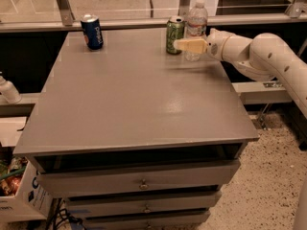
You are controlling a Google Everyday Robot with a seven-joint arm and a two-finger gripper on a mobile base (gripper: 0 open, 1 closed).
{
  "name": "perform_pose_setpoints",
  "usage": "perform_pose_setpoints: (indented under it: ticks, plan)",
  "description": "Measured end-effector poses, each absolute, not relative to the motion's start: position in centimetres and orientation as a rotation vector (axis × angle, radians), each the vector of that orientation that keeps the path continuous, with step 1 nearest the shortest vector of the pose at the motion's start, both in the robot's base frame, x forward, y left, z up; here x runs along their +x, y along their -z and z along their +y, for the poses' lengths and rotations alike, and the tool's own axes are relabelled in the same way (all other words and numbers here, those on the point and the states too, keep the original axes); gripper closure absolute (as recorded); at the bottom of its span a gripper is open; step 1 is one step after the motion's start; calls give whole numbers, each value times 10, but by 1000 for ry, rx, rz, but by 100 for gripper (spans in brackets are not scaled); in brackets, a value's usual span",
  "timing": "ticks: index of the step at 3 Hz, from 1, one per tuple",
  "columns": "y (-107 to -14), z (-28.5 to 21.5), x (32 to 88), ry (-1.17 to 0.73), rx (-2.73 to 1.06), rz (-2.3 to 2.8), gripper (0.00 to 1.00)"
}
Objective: Move water bottle near green can
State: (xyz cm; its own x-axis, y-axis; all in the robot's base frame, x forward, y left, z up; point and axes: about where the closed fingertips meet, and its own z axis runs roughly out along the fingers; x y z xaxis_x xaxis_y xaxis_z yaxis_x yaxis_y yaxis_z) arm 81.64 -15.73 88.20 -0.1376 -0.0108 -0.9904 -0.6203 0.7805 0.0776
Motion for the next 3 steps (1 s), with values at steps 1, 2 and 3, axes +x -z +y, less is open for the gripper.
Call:
perform_pose_setpoints:
  ticks: [1,2,3]
  plan:
    - [-893,-165,809,-579,-552,1642,0]
    - [-906,-184,785,-584,-604,1659,0]
    - [-926,-206,742,-597,-645,1670,0]
